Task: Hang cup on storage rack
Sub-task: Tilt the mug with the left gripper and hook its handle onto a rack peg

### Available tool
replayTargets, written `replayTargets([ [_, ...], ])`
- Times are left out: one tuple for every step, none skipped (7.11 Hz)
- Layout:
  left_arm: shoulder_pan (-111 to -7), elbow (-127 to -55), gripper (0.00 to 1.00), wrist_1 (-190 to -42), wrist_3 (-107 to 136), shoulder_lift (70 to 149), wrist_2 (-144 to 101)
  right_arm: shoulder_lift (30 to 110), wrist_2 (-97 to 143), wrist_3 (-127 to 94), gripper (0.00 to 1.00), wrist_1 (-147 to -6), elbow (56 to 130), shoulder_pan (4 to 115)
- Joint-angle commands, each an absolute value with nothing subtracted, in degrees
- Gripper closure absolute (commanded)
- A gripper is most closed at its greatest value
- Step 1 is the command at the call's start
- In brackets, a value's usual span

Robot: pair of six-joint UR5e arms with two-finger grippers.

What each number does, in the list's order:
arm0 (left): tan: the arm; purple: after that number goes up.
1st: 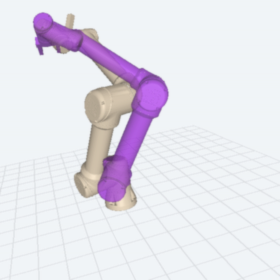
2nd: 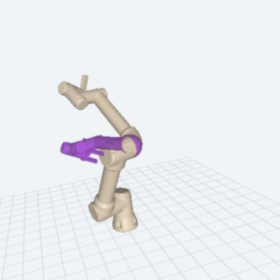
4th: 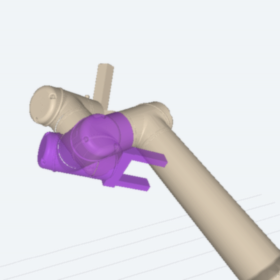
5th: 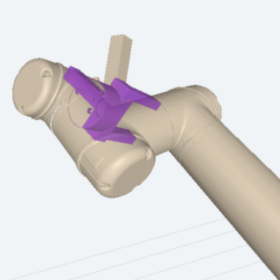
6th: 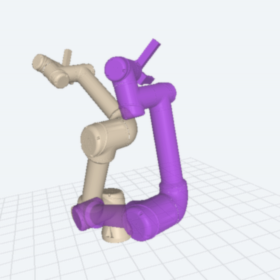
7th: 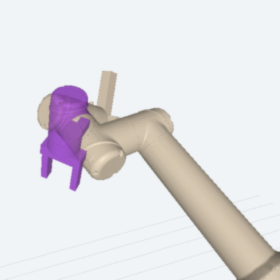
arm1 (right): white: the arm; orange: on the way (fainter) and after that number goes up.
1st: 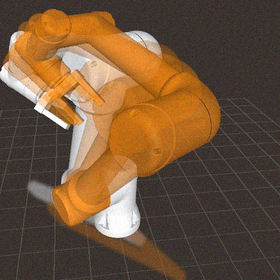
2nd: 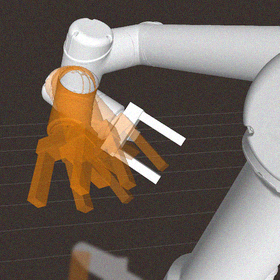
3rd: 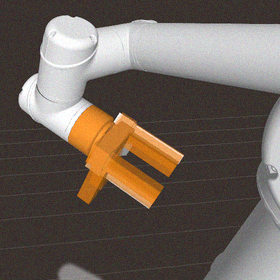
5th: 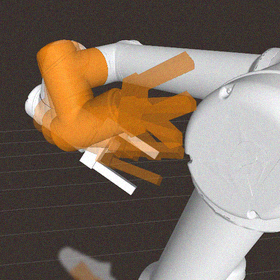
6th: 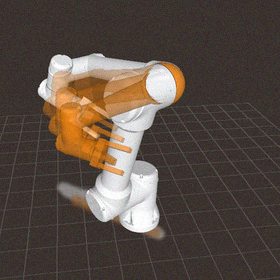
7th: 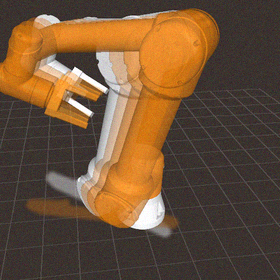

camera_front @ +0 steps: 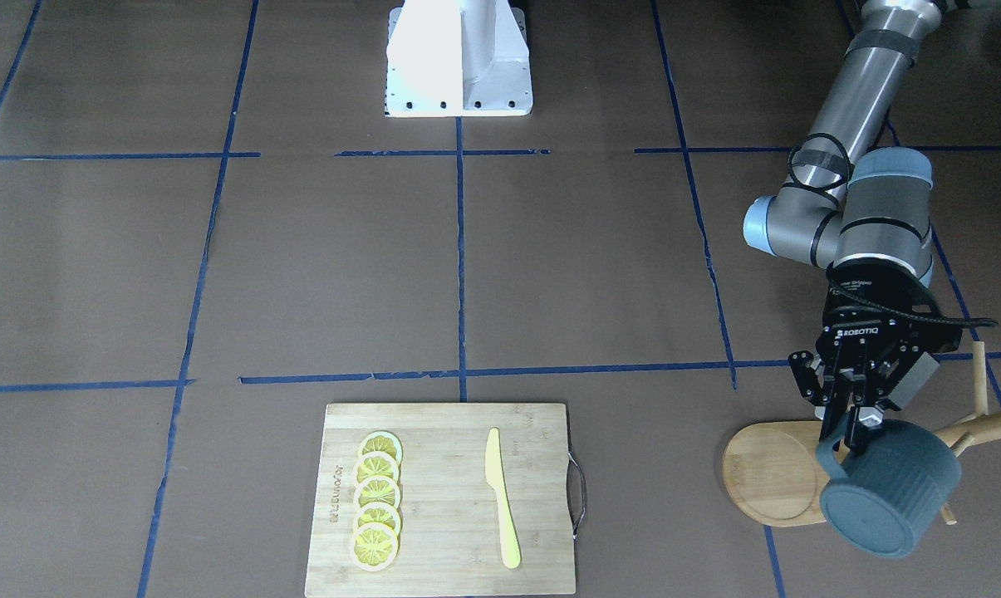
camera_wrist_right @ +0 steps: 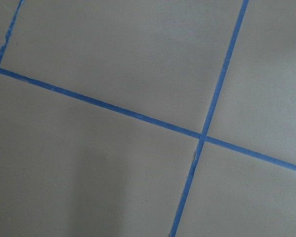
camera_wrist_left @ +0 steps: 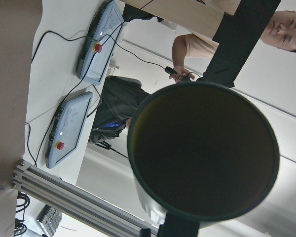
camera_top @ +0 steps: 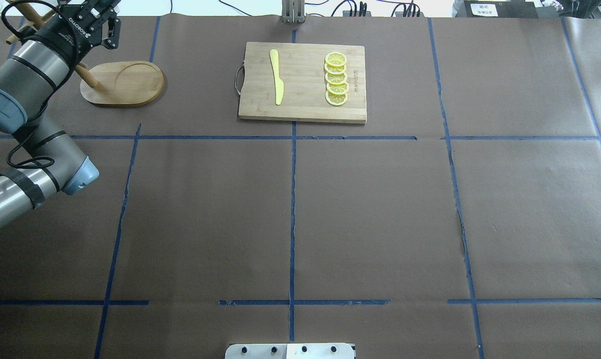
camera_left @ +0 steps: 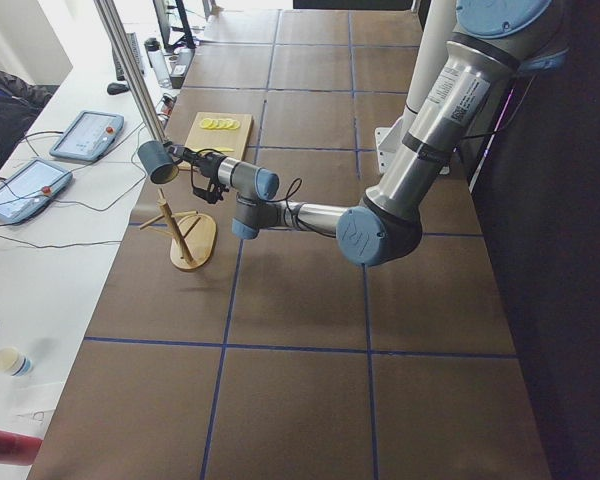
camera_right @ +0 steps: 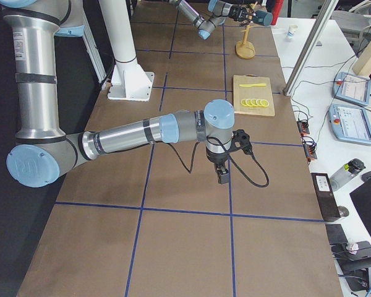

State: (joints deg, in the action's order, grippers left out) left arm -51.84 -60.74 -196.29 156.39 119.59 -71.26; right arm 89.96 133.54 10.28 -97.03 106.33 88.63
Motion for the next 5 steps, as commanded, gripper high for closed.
replayTargets([
  [-52.56, -59.94, 0.98, -196.35, 156.71, 119.53, -71.28, 89.91, 133.51, 10.28, 0.0, -97.03, 106.26, 88.59],
  [-52.47, -59.94, 0.98, -196.35, 156.8, 119.27, -71.28, 89.91, 133.51, 10.28, 0.0, -97.03, 106.35, 88.59],
  [-52.47, -59.85, 0.97, -196.35, 157.41, 119.09, -71.28, 89.91, 133.59, 10.28, 0.0, -97.03, 106.35, 88.59],
  [-52.47, -59.51, 0.97, -196.61, 158.37, 119.0, -71.28, 89.91, 133.51, 10.28, 0.0, -97.03, 106.26, 88.59],
  [-52.47, -59.5, 0.97, -197.57, 158.73, 118.39, -71.28, 89.91, 133.51, 10.28, 0.0, -97.03, 106.26, 88.59],
])
